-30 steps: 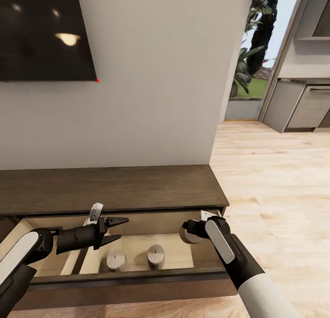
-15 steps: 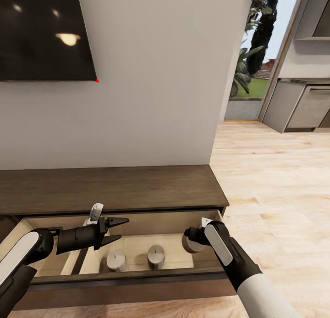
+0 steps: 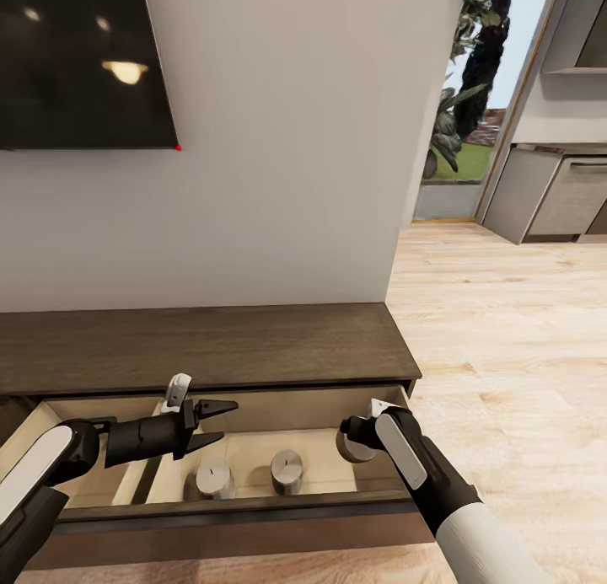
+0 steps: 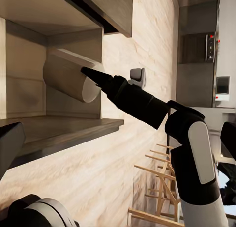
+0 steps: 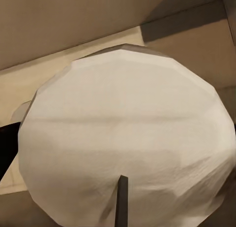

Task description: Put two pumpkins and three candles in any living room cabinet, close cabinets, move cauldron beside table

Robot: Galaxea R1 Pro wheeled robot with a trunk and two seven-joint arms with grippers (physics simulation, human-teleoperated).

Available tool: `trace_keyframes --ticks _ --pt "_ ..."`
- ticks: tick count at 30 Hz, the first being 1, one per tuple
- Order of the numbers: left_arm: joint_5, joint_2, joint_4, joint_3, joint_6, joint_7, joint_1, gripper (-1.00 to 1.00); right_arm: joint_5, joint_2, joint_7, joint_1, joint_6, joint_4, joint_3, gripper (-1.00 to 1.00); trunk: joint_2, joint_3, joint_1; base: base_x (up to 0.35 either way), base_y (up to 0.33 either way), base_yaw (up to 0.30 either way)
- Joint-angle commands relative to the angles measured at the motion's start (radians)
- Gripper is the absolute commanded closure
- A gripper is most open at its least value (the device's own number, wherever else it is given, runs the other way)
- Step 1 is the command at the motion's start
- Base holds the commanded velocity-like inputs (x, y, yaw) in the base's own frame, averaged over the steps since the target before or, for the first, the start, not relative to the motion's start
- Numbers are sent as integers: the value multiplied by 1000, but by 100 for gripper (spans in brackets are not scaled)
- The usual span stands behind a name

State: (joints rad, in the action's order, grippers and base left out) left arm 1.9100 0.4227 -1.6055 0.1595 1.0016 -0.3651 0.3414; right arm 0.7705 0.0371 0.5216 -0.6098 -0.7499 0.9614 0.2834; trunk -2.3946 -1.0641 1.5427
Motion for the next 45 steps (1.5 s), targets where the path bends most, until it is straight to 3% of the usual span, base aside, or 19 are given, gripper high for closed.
trace_keyframes --ticks 1,7,16,22,31,37,45 --pt "11 0 -1 1 0 -10 1 -100 10 0 11 -1 0 1 2 100 0 -1 0 60 0 0" --pt "11 0 -1 2 0 -10 0 -100 9 0 11 -1 0 -5 2 100 0 -1 0 74 0 0" --pt "11 1 -1 4 -1 -9 1 -100 -31 2 10 -2 9 -12 2 100 0 -1 0 131 0 0" --pt "11 1 -1 5 -1 -9 1 -100 -31 4 5 -24 80 -122 72 100 0 -1 0 8 0 0" --pt "11 0 -2 6 -1 -9 1 -100 -31 15 4 -42 126 -179 88 100 0 -1 0 0 0 0" --pt "11 -1 -2 5 0 -9 1 -100 -33 31 -80 -100 190 -331 155 100 0 -1 0 0 0 0" --pt "11 -2 -2 5 0 -9 1 -100 -32 35 -96 -107 224 -354 164 100 0 -1 0 0 0 0"
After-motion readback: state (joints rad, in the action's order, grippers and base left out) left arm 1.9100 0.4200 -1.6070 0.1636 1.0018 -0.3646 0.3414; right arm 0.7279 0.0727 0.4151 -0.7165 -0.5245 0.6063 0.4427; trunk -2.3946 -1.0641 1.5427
